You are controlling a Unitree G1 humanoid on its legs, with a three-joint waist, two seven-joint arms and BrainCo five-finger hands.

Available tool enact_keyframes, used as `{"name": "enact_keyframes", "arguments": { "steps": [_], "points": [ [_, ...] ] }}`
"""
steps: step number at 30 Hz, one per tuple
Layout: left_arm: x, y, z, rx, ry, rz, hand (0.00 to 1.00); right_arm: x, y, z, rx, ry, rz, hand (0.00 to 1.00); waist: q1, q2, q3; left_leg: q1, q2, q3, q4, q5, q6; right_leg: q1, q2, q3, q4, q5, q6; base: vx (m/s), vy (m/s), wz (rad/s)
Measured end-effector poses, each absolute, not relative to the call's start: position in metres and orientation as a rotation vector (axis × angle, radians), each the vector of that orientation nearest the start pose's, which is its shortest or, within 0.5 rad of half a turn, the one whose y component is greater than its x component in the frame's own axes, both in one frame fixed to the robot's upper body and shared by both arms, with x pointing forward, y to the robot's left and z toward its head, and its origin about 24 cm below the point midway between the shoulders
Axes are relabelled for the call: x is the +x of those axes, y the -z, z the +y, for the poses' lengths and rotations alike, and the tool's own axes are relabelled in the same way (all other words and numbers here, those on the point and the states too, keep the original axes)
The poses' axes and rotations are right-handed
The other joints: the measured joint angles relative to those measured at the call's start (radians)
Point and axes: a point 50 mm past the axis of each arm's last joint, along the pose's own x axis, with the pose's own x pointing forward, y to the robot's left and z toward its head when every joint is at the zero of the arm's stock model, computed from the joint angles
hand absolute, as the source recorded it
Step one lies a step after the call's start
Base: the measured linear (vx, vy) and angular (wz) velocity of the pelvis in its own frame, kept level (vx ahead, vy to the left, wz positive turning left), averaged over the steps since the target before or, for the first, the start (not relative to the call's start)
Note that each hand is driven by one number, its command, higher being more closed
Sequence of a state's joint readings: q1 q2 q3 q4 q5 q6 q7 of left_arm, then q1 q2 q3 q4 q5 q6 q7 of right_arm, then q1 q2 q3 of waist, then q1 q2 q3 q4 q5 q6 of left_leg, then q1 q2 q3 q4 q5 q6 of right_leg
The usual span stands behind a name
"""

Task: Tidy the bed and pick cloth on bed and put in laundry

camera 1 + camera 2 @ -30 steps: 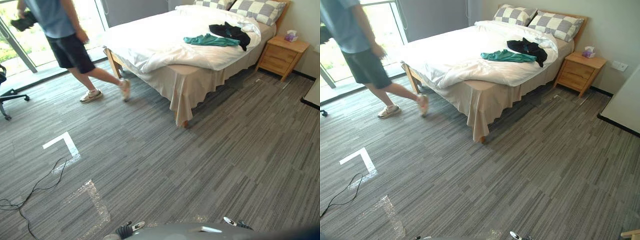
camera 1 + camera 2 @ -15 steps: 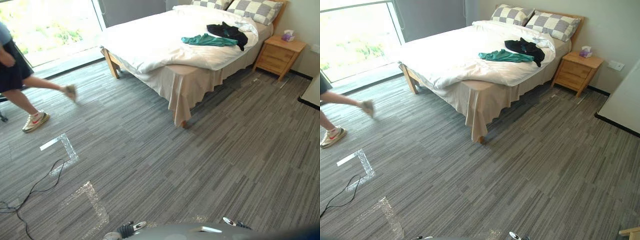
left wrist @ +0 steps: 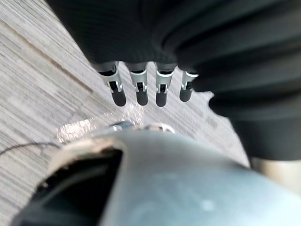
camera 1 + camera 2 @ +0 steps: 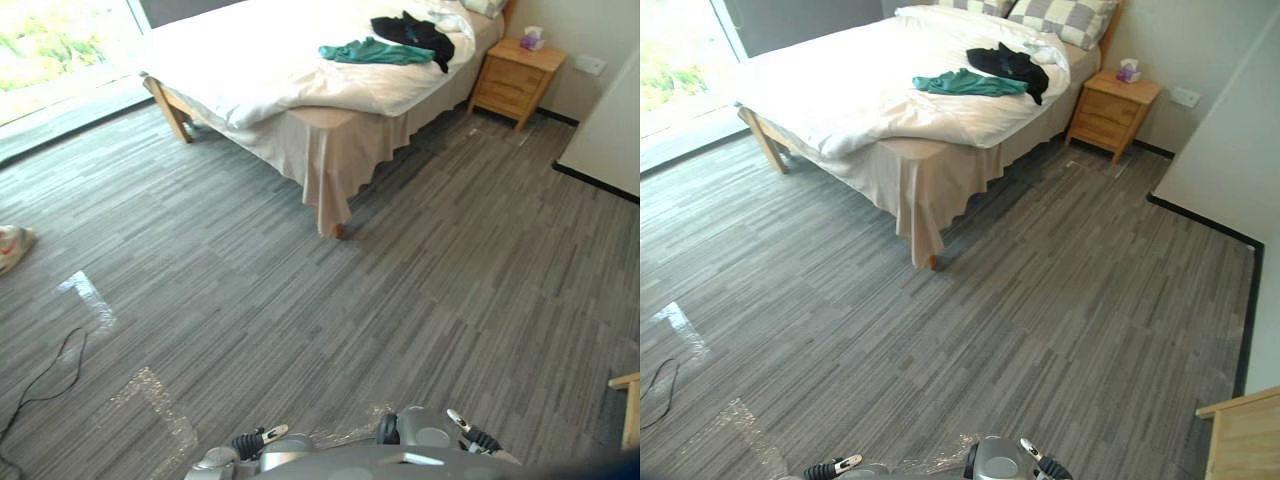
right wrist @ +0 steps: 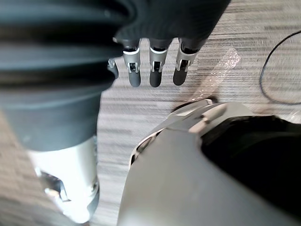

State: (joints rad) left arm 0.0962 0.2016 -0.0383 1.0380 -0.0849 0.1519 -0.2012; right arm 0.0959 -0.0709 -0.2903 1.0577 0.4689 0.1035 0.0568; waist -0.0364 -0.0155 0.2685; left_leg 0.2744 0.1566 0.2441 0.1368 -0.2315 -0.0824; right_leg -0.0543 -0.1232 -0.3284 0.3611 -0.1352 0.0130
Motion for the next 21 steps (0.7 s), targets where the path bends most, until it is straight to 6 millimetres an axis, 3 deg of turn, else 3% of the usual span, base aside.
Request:
{"name": "enact_keyframes", "arguments": {
  "steps": [3,6,8,9,10,11,12,13,14,15,16,17,18,19,20,21],
  "points": [
    [0.081,0.163,0.209,-0.008,0.042,1.275,0.00,0.086,0.162,-0.209,0.599,0.547,1.061,0.00,0.002,0.028,0.033,0.059,0.061,0.080,-0.049,0.024,-0.053,-0.025,0.047,-0.033,0.091,-0.069,-0.039,0.22,-0.275,-0.34],
    [0.077,0.165,0.207,-0.001,0.044,1.287,0.00,0.085,0.162,-0.208,0.610,0.556,1.051,0.00,-0.003,0.033,0.025,0.073,0.076,0.130,-0.015,0.014,-0.055,-0.034,0.057,-0.042,0.131,-0.170,-0.051,0.15,-0.219,-0.33],
    [0.081,0.163,0.208,0.007,0.012,1.248,0.00,0.076,0.164,-0.209,0.610,0.579,1.064,0.00,0.001,0.031,0.005,-0.015,0.126,0.125,0.257,-0.022,-0.023,-0.019,0.067,-0.036,0.126,-0.206,-0.081,0.20,-0.169,-0.42],
    [0.081,0.162,0.209,0.008,-0.009,1.229,0.00,0.074,0.163,-0.216,0.563,0.560,1.072,0.00,-0.001,0.053,-0.010,-0.090,0.177,0.100,0.467,-0.017,-0.016,0.002,0.099,-0.033,0.096,-0.207,-0.083,0.20,-0.118,-0.33],
    [0.080,0.163,0.208,-0.003,-0.015,1.225,0.00,0.073,0.163,-0.218,0.540,0.548,1.076,0.00,-0.002,0.067,-0.019,-0.113,0.193,0.093,0.532,0.000,-0.002,0.009,0.113,-0.031,0.083,-0.208,-0.084,0.35,-0.118,-0.28],
    [0.080,0.164,0.200,-0.035,-0.023,1.219,0.00,0.072,0.162,-0.224,0.474,0.510,1.091,0.00,-0.012,0.101,-0.035,-0.157,0.228,0.065,0.665,0.093,0.053,0.048,0.158,-0.014,0.037,-0.209,-0.092,0.33,-0.061,-0.30],
    [0.080,0.164,0.200,-0.050,-0.049,1.207,0.00,0.071,0.163,-0.225,0.444,0.481,1.110,0.00,-0.012,0.108,-0.038,-0.204,0.237,0.004,0.763,0.221,0.051,0.113,0.188,0.017,-0.031,-0.190,-0.116,0.42,-0.060,-0.34],
    [0.080,0.163,0.202,-0.055,-0.063,1.195,0.00,0.071,0.163,-0.226,0.426,0.464,1.118,0.00,-0.009,0.106,-0.039,-0.226,0.231,-0.022,0.812,0.215,0.039,0.141,0.193,0.028,-0.055,-0.180,-0.128,0.44,-0.011,-0.61],
    [0.087,0.160,0.202,-0.075,-0.088,1.149,0.00,0.077,0.163,-0.226,0.371,0.411,1.136,0.00,0.002,0.090,-0.030,-0.311,0.167,-0.064,0.953,0.098,0.027,0.213,0.187,0.077,-0.116,-0.165,-0.146,0.37,0.017,-0.66],
    [0.090,0.159,0.203,-0.077,-0.089,1.138,0.00,0.085,0.162,-0.224,0.358,0.386,1.128,0.00,0.004,0.083,-0.025,-0.356,0.123,-0.063,0.966,0.042,0.029,0.250,0.181,0.100,-0.152,-0.146,-0.139,0.36,0.024,-0.71],
    [0.091,0.159,0.201,-0.088,-0.090,1.134,0.00,0.089,0.161,-0.224,0.356,0.375,1.119,0.00,0.004,0.079,-0.023,-0.383,0.096,-0.055,0.956,0.007,0.038,0.269,0.174,0.115,-0.169,-0.136,-0.135,0.31,0.053,-0.80],
    [0.090,0.159,0.201,-0.112,-0.096,1.128,0.00,0.096,0.160,-0.223,0.357,0.363,1.104,0.00,0.027,0.072,-0.017,-0.435,0.036,-0.018,0.862,-0.054,0.057,0.308,0.152,0.151,-0.198,-0.128,-0.127,0.40,0.096,-1.00],
    [0.095,0.158,0.202,-0.126,-0.099,1.107,0.00,0.106,0.158,-0.219,0.363,0.345,1.083,0.00,0.048,0.061,-0.009,-0.467,-0.012,0.029,0.705,-0.068,0.063,0.346,0.124,0.168,-0.213,-0.127,-0.117,0.42,0.112,-0.99],
    [0.099,0.156,0.202,-0.127,-0.095,1.095,0.00,0.106,0.158,-0.216,0.367,0.339,1.082,0.00,0.054,0.055,-0.006,-0.473,-0.032,0.052,0.608,-0.061,0.064,0.365,0.113,0.168,-0.218,-0.128,-0.109,0.45,0.106,-0.73],
    [0.096,0.157,0.202,-0.132,-0.086,1.097,0.00,0.105,0.159,-0.213,0.376,0.336,1.083,0.00,0.054,0.056,-0.006,-0.462,-0.063,0.091,0.355,0.041,0.073,0.403,0.102,0.158,-0.226,-0.134,-0.059,0.37,0.085,-0.39],
    [0.093,0.158,0.201,-0.137,-0.084,1.102,0.00,0.104,0.159,-0.212,0.377,0.332,1.082,0.00,0.052,0.063,-0.010,-0.457,-0.069,0.101,0.257,0.109,0.080,0.418,0.106,0.151,-0.227,-0.141,-0.045,0.56,0.174,-0.35]
  ]
}}
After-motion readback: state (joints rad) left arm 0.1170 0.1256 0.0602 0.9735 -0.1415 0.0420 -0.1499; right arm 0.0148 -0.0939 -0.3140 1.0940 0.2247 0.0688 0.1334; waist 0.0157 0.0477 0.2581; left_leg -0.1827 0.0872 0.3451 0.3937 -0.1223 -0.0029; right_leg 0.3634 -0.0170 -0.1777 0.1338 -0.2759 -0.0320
